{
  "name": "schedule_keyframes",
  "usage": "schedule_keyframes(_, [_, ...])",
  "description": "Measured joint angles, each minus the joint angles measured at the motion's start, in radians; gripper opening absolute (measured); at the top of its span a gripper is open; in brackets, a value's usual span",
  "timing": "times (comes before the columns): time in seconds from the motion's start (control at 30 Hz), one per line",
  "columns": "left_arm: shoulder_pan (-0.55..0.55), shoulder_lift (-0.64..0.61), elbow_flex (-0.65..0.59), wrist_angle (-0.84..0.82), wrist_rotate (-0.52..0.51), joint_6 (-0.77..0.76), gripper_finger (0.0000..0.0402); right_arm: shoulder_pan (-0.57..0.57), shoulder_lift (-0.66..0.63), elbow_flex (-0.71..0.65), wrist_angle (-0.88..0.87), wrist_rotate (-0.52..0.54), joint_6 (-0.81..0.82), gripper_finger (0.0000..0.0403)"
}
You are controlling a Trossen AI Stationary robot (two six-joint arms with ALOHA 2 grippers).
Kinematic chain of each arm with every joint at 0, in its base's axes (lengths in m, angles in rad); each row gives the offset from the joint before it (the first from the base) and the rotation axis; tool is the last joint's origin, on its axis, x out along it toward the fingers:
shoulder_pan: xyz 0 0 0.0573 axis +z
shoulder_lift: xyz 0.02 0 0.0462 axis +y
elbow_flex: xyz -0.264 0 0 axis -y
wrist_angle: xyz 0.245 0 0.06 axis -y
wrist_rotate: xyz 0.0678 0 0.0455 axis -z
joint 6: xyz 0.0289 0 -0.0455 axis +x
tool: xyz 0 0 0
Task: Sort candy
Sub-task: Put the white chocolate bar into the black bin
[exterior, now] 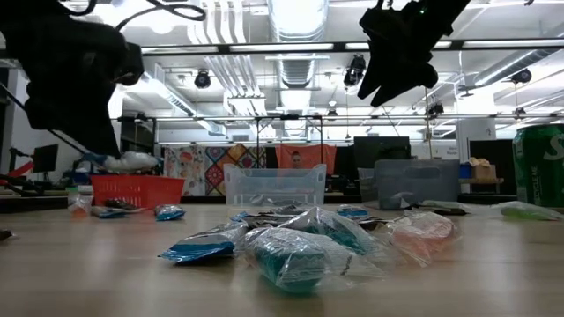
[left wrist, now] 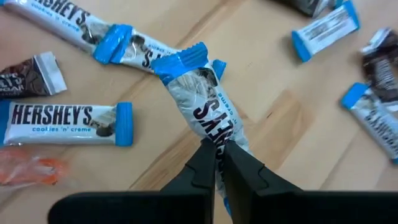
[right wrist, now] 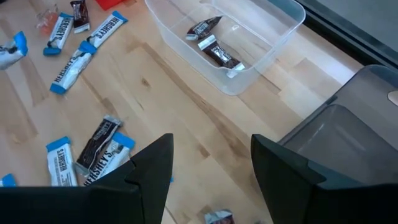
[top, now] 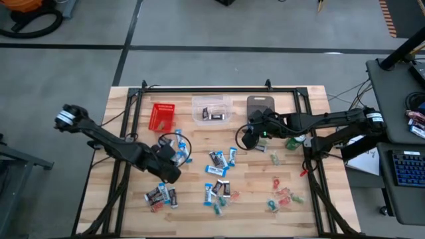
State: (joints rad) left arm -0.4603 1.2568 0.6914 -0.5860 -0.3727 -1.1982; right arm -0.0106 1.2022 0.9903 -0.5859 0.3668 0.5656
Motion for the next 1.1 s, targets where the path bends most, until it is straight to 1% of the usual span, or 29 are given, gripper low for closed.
schedule_keyframes(0.2, [-0.007, -0.032, 0.0, 0.023, 0.002, 0.057, 0.0, 0.0, 0.0, -0.006, 0.0, 0.0, 0.001, 0.0203])
schedule_keyframes(0.33, [-0.004, -0.063, 0.0, 0.172, -0.017, 0.19, 0.0, 0.0, 0.0, -0.012, 0.002, 0.0, 0.0, 0.0203])
schedule_keyframes(0.43, [0.005, -0.08, 0.002, 0.311, -0.095, 0.336, 0.0, 0.0, 0.0, -0.034, 0.056, 0.0, -0.02, 0.0203])
schedule_keyframes(0.57, [0.009, -0.067, 0.002, 0.441, -0.266, 0.597, 0.0, 0.011, 0.0, -0.094, 0.27, -0.031, -0.061, 0.0203])
schedule_keyframes(0.67, [0.012, -0.023, 0.002, 0.548, -0.411, 0.748, 0.0, 0.026, 0.0, -0.164, 0.529, -0.101, -0.097, 0.0203])
schedule_keyframes(0.73, [0.024, 0.016, 0.002, 0.652, -0.476, 0.828, 0.0, 0.037, 0.0, -0.216, 0.717, -0.146, -0.11, 0.0203])
schedule_keyframes(0.83, [0.042, 0.094, 0.002, 0.838, -0.495, 0.948, 0.0, 0.059, 0.018, -0.279, 0.955, -0.166, -0.127, 0.0203])
schedule_keyframes(0.93, [0.066, 0.171, 0.002, 1.03, -0.5, 1.02, 0.0, 0.079, 0.062, -0.314, 1.114, -0.166, -0.169, 0.0203])
schedule_keyframes(1.1, [0.102, 0.274, 0.002, 1.186, -0.503, 1.054, 0.0, 0.094, 0.143, -0.303, 1.224, -0.168, -0.21, 0.0203])
